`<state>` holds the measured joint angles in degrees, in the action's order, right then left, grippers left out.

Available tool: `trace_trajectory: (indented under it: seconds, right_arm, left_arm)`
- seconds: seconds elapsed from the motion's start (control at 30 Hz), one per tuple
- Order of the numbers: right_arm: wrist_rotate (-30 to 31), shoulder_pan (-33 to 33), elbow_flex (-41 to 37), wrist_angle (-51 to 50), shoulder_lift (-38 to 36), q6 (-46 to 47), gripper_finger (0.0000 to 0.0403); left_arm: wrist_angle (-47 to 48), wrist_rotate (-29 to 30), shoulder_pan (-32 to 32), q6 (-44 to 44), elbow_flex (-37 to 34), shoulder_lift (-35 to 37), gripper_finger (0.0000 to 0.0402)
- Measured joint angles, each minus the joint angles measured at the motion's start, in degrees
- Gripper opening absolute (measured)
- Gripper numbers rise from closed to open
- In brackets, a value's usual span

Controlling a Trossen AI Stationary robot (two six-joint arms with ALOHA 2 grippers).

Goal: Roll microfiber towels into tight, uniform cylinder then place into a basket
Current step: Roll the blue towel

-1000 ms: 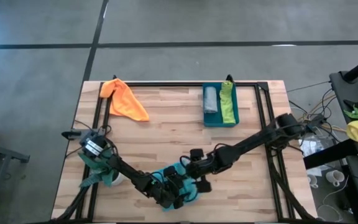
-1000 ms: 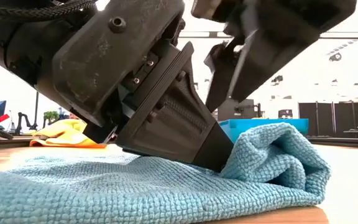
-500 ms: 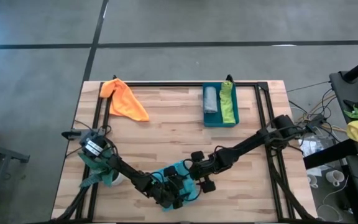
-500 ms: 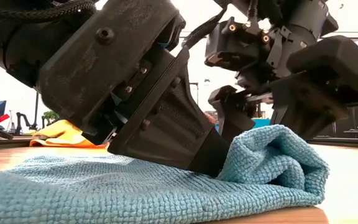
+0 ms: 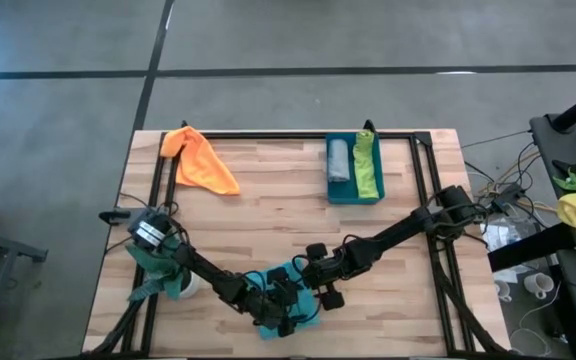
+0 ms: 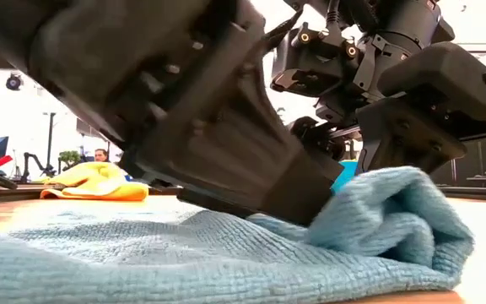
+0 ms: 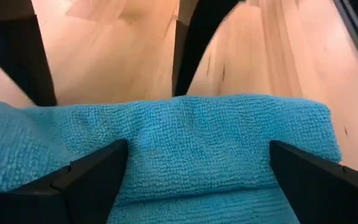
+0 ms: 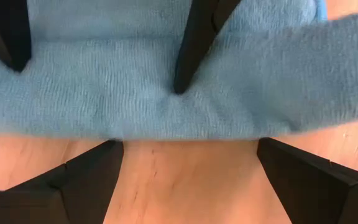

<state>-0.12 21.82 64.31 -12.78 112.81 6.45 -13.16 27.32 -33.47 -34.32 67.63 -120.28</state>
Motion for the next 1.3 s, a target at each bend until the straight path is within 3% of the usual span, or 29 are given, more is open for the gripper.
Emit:
trace_trajectory:
  seconds: [0.43,0.57,0.7,0.8,0.93,1.3]
  right_arm:
    - [-1.1,0.0,-0.2,1.2,0.1,0.1,0.037]
    - [-1.3,0.0,0.0,2.0,0.2,0.2,0.037]
    - [-1.4,0.0,0.0,2.0,0.2,0.4,0.037]
    - [-1.4,0.0,0.1,2.1,0.2,0.4,0.037]
    - [-1.5,0.0,0.7,1.4,0.2,0.6,0.037]
    - [-2.3,0.1,3.8,0.1,0.5,0.7,0.037]
  left_arm:
    - [3.8,2.2,-0.7,1.6,-0.6,9.7,0.0377]
    - [12.0,2.3,-2.1,-0.5,-0.6,13.6,0.0377]
    - [25.9,2.1,-5.0,-9.6,-0.7,17.4,0.0377]
    - [31.6,1.6,-7.8,-15.8,-2.2,17.4,0.0377]
    - [30.1,-1.8,-9.1,-19.3,-4.8,14.8,0.0377]
    - [29.5,-5.3,-7.8,-18.8,-6.3,13.2,0.0377]
